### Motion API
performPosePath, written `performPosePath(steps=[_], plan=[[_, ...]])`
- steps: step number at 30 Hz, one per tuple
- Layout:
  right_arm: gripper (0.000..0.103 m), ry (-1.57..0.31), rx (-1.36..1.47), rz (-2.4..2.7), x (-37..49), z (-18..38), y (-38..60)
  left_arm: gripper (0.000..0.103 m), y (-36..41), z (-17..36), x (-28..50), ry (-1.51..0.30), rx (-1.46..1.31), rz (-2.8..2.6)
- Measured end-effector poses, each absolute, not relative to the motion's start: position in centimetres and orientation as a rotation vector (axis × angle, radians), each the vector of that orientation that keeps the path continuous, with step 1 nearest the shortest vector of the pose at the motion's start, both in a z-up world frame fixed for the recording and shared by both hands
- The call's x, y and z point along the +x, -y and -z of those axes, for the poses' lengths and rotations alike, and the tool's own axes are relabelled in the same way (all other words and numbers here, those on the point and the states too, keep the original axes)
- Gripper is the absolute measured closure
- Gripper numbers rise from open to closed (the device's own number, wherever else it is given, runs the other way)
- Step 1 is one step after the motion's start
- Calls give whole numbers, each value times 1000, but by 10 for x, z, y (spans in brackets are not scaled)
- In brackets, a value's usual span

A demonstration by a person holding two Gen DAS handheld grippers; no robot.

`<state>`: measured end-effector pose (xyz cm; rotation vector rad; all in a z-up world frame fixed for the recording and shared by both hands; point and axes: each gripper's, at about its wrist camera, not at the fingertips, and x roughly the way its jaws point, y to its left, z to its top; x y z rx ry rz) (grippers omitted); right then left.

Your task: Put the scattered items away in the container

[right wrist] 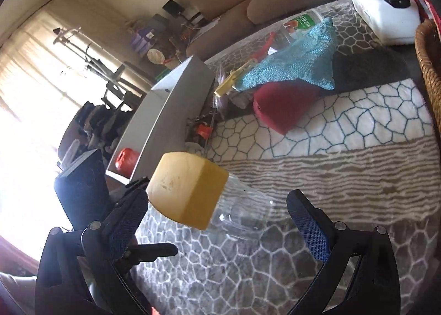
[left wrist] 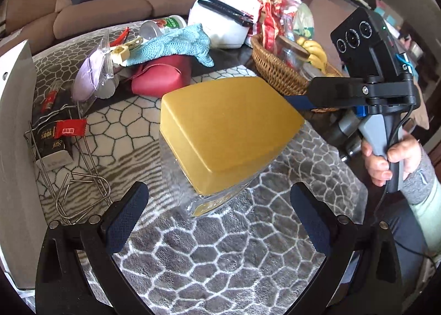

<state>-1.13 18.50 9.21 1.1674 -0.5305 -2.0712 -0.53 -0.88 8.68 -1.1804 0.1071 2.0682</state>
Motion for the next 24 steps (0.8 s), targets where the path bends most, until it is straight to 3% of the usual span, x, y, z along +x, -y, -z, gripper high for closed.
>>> performPosePath(steps=[9,13,18,24], plan=[[1,341,1134,2016,-15,-77,-138,1,-11,-78,-22,-92,-1150,-2043],[3,276,1127,2051,-16,-73,-123,7,1,-76,-34,10,-1161,-2071],[27,433,1126,2044,-25,-71,-140,12,19,-82,-45,175,-1183,-2074],[25,459,1101,2050,-22,-90,-134,12,27,-115,-36,136,-1145,-2127]])
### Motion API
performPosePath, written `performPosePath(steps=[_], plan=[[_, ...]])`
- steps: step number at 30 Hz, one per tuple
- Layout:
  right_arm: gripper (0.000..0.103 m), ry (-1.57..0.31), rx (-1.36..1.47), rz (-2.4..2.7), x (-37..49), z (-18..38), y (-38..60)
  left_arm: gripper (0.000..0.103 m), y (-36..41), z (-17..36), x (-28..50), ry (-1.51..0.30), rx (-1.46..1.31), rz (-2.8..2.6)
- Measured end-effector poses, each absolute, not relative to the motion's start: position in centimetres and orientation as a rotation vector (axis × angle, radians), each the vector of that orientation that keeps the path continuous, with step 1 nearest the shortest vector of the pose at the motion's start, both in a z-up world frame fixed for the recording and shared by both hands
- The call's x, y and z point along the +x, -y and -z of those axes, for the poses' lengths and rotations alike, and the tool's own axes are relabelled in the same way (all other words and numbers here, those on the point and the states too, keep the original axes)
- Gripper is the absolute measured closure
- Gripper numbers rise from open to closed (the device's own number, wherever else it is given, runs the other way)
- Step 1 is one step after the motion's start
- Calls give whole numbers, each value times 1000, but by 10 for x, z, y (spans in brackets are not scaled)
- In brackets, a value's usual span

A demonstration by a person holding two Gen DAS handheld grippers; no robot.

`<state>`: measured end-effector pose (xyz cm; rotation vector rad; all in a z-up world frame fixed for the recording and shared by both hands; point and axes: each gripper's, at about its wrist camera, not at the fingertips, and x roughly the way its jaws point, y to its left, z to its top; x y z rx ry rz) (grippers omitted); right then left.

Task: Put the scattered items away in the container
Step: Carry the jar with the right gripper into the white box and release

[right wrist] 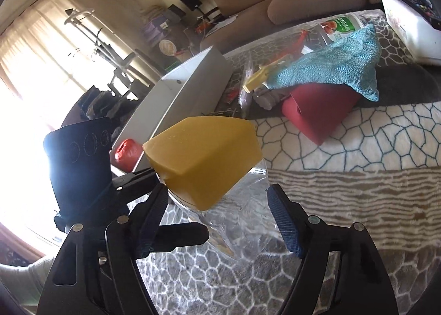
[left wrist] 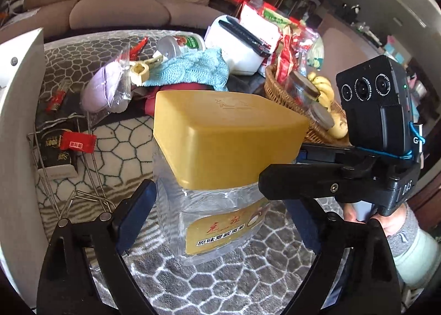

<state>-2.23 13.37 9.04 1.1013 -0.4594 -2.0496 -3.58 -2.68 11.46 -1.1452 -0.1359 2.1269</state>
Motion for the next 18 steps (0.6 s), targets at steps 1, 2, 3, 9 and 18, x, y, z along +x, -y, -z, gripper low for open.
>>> performPosePath(steps=[1,2,3,9,18], plan=[[25,475,1081,2049,-21,-96,-133,12,30,-124,-34,142,-1130,-2136],[25,492,1063,2046,-19,-102,-133,12,33,-133,-32,144,-1113,-2150],[25,510,1044,2040,-17,-108,-133,12,36,-142,-30,142,-1098,-2164],[25,493,905,2081,2,-162,-105,11,72,-191,-15,128,-1029,-2245],[24,549,887,1918,-8,-197,1,11,184,-226,-19,177,-1065,-2395]])
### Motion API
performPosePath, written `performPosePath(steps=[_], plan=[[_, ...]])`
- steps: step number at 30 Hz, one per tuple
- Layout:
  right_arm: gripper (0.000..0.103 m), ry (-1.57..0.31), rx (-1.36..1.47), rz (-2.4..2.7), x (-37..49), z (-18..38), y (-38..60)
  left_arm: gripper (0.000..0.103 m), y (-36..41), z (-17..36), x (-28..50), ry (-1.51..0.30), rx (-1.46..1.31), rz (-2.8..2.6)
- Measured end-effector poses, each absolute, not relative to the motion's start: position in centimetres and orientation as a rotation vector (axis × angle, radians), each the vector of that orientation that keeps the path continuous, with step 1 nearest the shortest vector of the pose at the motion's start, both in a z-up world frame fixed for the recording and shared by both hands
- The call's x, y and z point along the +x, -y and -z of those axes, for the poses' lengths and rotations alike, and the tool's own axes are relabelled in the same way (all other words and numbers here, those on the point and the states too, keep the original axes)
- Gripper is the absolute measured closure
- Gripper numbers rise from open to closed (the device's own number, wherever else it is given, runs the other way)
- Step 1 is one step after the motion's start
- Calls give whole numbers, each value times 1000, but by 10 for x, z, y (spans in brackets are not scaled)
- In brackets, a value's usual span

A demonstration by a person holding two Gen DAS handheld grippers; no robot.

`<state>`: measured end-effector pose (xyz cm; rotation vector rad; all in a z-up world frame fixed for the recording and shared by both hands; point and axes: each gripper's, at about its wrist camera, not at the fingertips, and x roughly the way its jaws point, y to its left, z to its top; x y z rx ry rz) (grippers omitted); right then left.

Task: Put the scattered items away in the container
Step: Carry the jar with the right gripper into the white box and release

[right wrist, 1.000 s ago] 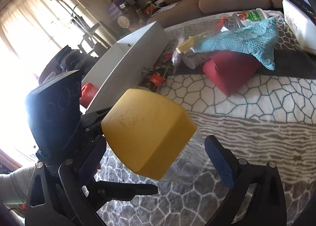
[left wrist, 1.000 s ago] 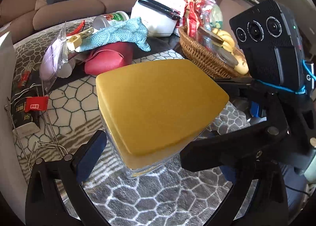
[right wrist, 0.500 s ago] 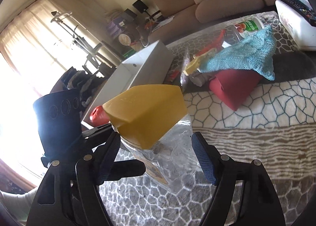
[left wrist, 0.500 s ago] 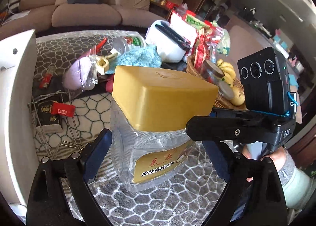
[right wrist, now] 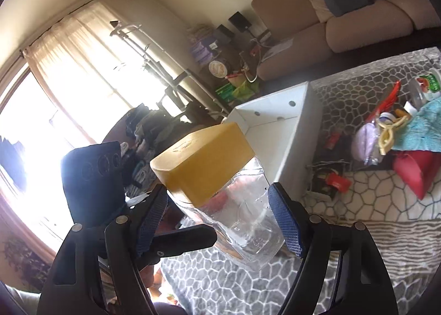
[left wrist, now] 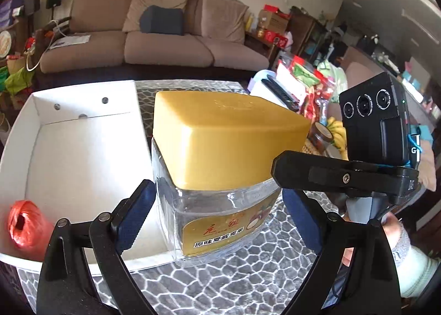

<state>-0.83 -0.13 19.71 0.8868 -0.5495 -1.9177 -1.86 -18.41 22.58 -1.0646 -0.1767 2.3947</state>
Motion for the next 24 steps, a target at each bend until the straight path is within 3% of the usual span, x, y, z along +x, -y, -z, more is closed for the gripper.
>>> performPosePath(steps=[5,13,19,24], plan=[[18,577,981,1833,-26,-188,71,9,240,-214,-39,250,-1135,-2430],[17,765,1206,1730,-63,-122,129,9,288,-149,-68,349,-1350,-2392],[17,634,1293,1813,-78,-114,153,10,292,-110,-84,413,-1474,-2323],[17,581,1317,1826,-79,-114,154,9,303,-121,-78,467,-1410,-2384]])
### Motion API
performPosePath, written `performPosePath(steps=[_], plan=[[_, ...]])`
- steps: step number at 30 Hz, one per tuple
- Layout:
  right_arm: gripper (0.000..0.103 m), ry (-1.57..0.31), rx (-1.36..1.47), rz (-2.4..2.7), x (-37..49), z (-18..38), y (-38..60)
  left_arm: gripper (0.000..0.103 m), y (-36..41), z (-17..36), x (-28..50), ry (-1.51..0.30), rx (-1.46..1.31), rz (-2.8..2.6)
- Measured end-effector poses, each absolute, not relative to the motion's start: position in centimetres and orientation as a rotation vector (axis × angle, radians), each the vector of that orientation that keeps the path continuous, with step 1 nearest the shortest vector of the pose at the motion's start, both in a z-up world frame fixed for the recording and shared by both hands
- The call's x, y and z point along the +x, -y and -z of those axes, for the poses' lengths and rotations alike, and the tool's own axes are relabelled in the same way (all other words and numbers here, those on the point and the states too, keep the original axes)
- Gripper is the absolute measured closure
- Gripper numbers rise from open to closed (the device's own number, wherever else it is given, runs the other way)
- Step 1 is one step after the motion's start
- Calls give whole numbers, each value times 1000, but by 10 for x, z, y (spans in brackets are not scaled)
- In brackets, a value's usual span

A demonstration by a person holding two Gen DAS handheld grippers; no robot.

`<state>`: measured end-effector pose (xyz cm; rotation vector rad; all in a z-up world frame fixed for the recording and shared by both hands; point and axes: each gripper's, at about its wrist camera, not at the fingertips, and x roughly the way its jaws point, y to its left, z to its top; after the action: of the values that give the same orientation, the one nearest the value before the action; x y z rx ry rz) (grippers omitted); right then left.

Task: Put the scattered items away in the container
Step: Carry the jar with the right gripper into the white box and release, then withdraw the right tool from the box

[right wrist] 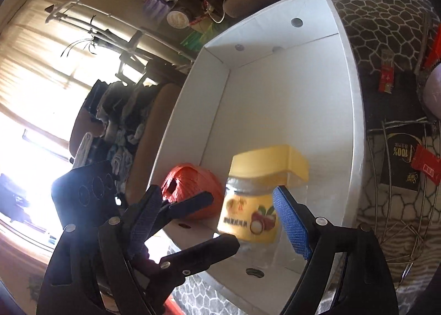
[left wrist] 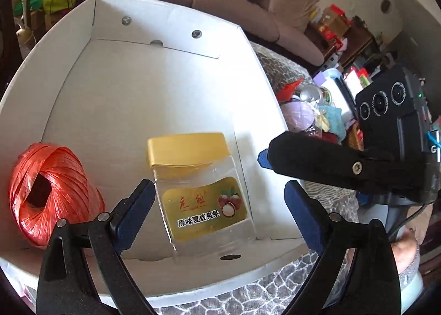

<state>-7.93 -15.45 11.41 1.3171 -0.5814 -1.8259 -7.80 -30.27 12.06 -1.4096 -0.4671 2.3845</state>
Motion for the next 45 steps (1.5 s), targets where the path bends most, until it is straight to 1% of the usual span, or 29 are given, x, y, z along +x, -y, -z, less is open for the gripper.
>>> performPosePath(steps=[3,7,10,18,21,23,26,31,34,37,45], plan=[[17,576,1323,1839,-75,-111,148,8,310,-127,-75,477,-1390,-2400],[17,621,1320,1827,-69,-111,138,8,310,-130,-72,454,-1402,-2417],[17,605,1318,1837,-61,-117,136,8,307,-133,-64,430,-1408,-2435],[17,468,1329,1926,-37,-133,137,5,306,-141,-41,414,-1430,-2474],[16,419,1320,1982,-27,-140,134,0,306,-149,-29,376,-1431,-2541],[12,384,1305,2024,-19,-146,130,0,306,-156,-19,324,-1423,-2620],[1,304,1281,2099,-5,-153,127,0,306,-166,-4,287,-1389,-2676],[0,123,1274,2198,19,-159,127,0,294,-182,20,202,-1347,-2738],[0,28,1240,2244,36,-166,126,0,286,-191,32,187,-1328,-2746],[0,-7,1212,2261,53,-173,123,0,278,-197,42,193,-1319,-2745],[0,-1,1173,2302,86,-190,100,0,258,-206,68,223,-1299,-2746]])
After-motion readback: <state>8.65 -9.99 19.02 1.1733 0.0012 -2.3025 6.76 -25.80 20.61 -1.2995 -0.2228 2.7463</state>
